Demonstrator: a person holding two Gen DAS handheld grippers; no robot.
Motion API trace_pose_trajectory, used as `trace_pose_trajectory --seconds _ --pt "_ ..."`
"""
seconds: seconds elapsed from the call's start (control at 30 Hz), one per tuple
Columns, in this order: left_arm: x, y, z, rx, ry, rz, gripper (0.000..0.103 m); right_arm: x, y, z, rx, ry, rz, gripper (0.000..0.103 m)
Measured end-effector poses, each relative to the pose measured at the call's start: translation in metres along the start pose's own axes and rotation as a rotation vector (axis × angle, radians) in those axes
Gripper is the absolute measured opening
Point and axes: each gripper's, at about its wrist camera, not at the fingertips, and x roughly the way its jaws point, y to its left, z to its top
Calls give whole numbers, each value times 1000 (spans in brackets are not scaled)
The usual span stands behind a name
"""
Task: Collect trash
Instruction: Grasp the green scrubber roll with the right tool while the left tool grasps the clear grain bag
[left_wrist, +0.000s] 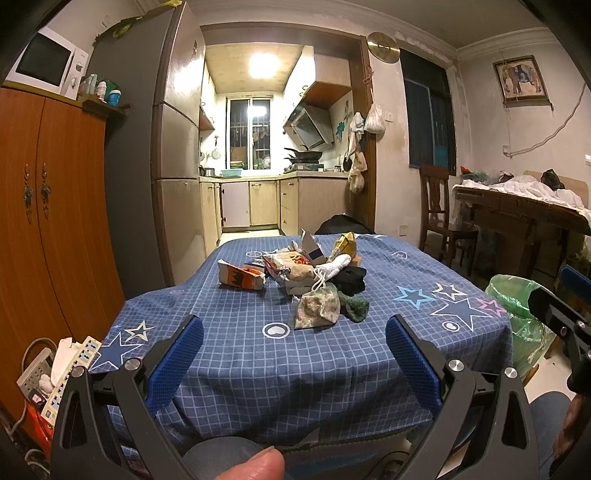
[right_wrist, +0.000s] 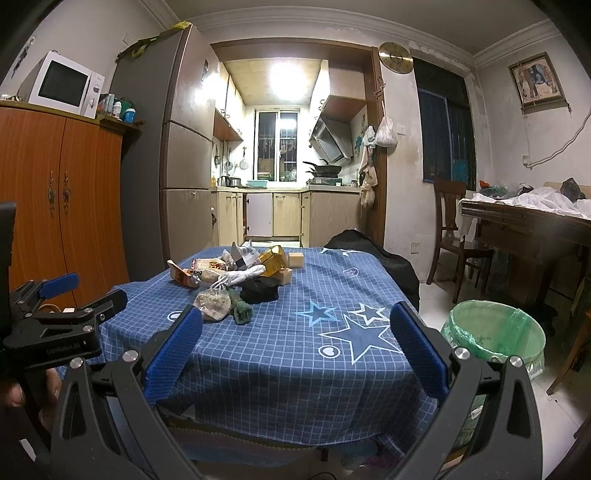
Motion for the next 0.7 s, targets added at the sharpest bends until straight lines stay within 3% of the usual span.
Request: trace_pose_trajectory --seconds 0.1,0.23,0.37,0.43,0.5,0.57,0.63,0.7 --pt "10 2 1 8 25 -11 98 5 1 2 -9 20 21 98" --pt "44 22 7 -36 120 -44 98 21 1 16 -3 80 93 98" --pt "93 61 16 -130 269 -57 98 59 1 30 32 202 183 98" --pt "111 78 19 -165 304 -62 98 86 0 31 67 293 241 98" --pt "127 93 22 -187 318 -100 98 112 1 29 82 359 314 91" --pt "143 98 22 -195 349 -164 98 137 3 25 63 422 354 63" --pt "163 95 19 -179 414 -270 98 166 5 20 56 484 409 56" --pt "178 91 16 -152 442 -305 98 188 8 16 34 527 452 56"
